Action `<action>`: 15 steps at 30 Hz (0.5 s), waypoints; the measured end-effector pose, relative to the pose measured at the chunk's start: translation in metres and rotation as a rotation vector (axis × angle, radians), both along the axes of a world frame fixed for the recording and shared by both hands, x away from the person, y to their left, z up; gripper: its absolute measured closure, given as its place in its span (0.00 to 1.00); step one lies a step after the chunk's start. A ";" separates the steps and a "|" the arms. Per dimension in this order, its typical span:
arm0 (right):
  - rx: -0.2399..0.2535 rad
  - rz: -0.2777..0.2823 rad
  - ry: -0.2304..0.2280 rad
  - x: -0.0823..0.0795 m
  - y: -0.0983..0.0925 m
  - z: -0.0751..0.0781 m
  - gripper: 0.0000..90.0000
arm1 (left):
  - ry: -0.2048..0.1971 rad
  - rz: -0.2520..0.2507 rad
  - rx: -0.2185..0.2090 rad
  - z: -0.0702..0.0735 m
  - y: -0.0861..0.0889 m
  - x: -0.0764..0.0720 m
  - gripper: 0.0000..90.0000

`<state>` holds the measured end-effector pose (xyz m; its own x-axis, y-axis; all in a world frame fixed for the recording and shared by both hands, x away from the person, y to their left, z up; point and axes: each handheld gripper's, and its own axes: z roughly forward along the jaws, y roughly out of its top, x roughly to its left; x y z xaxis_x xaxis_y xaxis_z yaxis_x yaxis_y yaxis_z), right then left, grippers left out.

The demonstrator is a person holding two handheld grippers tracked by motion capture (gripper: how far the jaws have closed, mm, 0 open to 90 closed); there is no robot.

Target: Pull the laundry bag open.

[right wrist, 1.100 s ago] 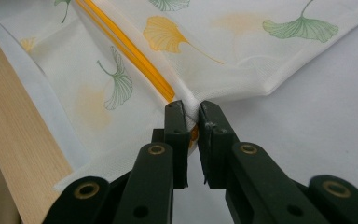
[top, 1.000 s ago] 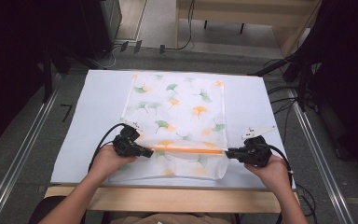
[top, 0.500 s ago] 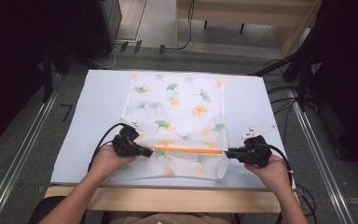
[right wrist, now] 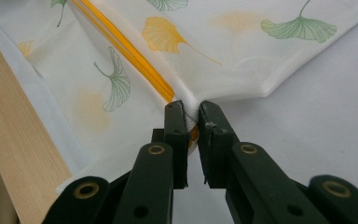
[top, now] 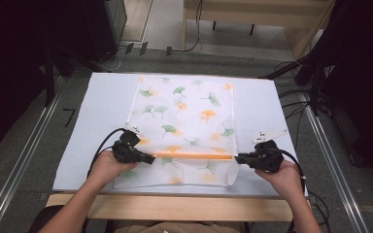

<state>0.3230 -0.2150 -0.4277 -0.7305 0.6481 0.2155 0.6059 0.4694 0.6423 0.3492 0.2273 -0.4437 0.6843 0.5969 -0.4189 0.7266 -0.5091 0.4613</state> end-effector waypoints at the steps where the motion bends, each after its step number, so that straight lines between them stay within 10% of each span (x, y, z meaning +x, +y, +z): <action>1: 0.000 0.000 0.001 0.000 0.000 0.000 0.94 | 0.002 0.002 -0.002 0.000 0.002 0.000 1.00; 15: -0.006 0.007 0.004 0.002 0.003 -0.001 0.94 | 0.017 0.045 0.004 0.001 0.027 -0.005 1.00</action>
